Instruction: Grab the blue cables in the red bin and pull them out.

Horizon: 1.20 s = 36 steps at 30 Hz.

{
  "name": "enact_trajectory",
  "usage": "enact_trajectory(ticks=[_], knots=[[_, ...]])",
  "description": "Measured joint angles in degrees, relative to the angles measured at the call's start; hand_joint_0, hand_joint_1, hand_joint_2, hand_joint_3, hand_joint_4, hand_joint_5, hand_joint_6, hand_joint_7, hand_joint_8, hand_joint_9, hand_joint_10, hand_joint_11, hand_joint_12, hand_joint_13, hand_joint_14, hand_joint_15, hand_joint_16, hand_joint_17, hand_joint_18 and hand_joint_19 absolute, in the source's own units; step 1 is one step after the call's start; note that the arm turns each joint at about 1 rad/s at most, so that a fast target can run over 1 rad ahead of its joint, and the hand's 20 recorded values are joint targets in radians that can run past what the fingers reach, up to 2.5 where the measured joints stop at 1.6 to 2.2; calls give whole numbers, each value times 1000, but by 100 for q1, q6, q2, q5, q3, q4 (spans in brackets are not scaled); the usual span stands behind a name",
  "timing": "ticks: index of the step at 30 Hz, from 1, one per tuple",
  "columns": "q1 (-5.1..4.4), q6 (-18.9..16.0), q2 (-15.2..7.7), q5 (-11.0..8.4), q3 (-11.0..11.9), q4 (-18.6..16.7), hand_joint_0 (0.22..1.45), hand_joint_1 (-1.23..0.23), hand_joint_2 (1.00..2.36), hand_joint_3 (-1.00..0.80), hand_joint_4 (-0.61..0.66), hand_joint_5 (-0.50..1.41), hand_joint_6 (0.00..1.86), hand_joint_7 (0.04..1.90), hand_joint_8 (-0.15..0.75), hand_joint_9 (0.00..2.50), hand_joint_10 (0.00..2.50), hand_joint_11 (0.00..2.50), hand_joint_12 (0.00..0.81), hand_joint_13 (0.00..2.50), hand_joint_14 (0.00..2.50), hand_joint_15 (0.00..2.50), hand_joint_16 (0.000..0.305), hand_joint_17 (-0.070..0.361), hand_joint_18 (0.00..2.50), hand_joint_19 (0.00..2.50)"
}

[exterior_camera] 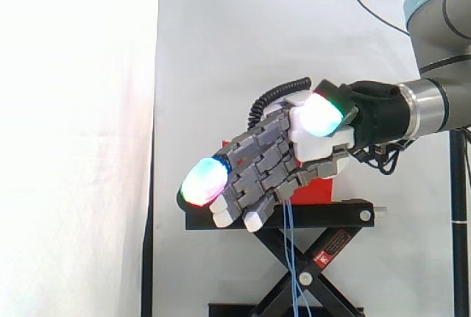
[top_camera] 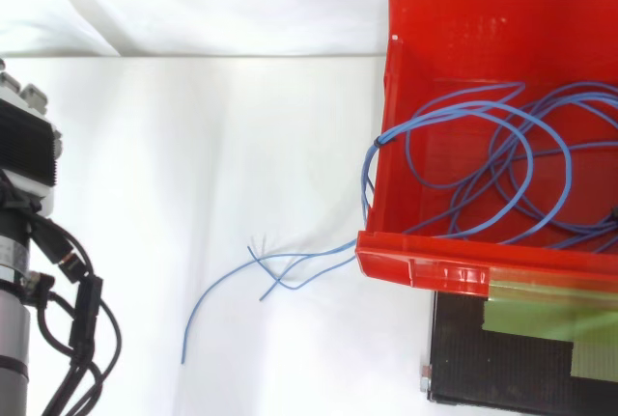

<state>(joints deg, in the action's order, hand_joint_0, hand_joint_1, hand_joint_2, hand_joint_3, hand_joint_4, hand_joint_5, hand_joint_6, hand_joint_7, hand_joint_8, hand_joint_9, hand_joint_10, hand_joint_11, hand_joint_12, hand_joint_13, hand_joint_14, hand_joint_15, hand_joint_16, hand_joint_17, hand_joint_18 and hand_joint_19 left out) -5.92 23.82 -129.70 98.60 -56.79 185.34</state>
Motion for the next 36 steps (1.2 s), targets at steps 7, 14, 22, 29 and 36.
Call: enact_trajectory(ticks=[7, 14, 22, 29, 36], knots=[[39, 1001, 2, -349, 12, 140, 741, -783, 1000, -1000, 142, 404, 9, 226, 234, 376, 6, 161, 336, 236, 8, 195, 51, 114, 240, 484], [41, 2049, 5, -541, 258, 491, 742, -784, 1000, -1000, 139, 404, 9, 223, 234, 376, 8, 160, 336, 236, 8, 203, 51, 114, 243, 484], [7, 3298, 6, -288, 639, 591, 745, -797, 1000, -1000, 145, 417, 9, 241, 233, 378, 6, 158, 335, 239, 8, 205, 50, 114, 246, 485], [6, 4362, 18, -81, 701, 612, 755, -812, 1000, -1000, 211, 537, 15, 389, 233, 383, 7, 172, 330, 243, 8, 205, 50, 112, 252, 478], [64, 5420, 42, 79, 704, 606, 756, -837, 1000, -1000, 213, 556, 14, 422, 233, 385, 7, 180, 330, 243, 8, 201, 49, 110, 256, 477]])
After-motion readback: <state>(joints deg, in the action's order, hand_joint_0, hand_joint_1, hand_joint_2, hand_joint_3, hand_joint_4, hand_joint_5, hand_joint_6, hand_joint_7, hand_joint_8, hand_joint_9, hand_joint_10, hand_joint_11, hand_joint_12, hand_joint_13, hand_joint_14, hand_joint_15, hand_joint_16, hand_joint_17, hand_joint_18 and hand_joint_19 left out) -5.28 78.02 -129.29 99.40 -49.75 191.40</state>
